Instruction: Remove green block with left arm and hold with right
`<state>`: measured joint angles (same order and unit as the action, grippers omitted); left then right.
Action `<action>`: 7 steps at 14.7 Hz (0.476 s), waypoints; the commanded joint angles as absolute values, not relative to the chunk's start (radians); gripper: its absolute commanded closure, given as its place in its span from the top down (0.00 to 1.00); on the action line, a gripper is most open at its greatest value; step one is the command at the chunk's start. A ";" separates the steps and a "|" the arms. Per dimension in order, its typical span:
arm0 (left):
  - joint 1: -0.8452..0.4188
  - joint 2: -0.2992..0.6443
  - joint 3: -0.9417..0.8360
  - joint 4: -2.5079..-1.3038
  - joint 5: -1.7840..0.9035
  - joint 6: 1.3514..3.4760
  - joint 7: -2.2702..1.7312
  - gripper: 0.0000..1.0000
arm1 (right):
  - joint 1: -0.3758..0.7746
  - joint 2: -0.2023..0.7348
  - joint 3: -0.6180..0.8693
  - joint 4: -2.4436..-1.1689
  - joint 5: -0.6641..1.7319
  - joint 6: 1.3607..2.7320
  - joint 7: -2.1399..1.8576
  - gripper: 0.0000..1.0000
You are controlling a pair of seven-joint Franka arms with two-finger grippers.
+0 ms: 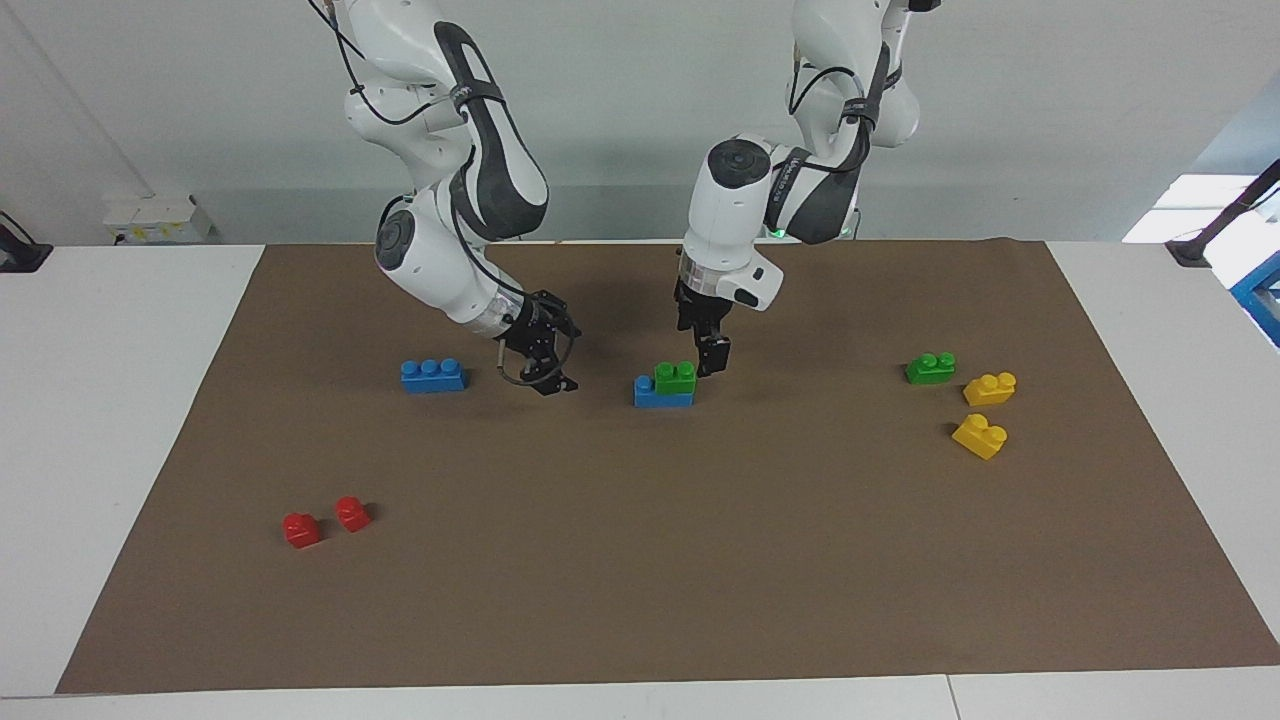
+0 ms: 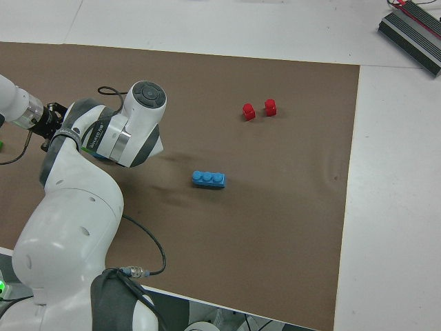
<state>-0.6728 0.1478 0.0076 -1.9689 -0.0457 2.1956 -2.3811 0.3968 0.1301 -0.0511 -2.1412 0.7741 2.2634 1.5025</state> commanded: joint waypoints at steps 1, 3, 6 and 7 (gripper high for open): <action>-0.698 0.161 0.023 -1.980 -0.031 2.236 -2.418 1.00 | 0.416 0.161 -0.052 -2.145 0.836 2.307 1.471 1.00; -0.699 0.181 0.023 -1.980 -0.031 2.244 -2.422 1.00 | 0.440 0.179 -0.052 -2.143 0.877 2.333 1.448 1.00; -0.726 0.190 0.023 -1.997 -0.031 2.243 -2.425 1.00 | 0.449 0.202 -0.051 -2.140 0.894 2.356 1.427 1.00; -0.726 0.190 0.023 -2.000 -0.031 2.243 -2.440 1.00 | 0.466 0.212 -0.051 -2.137 0.896 2.358 1.404 1.00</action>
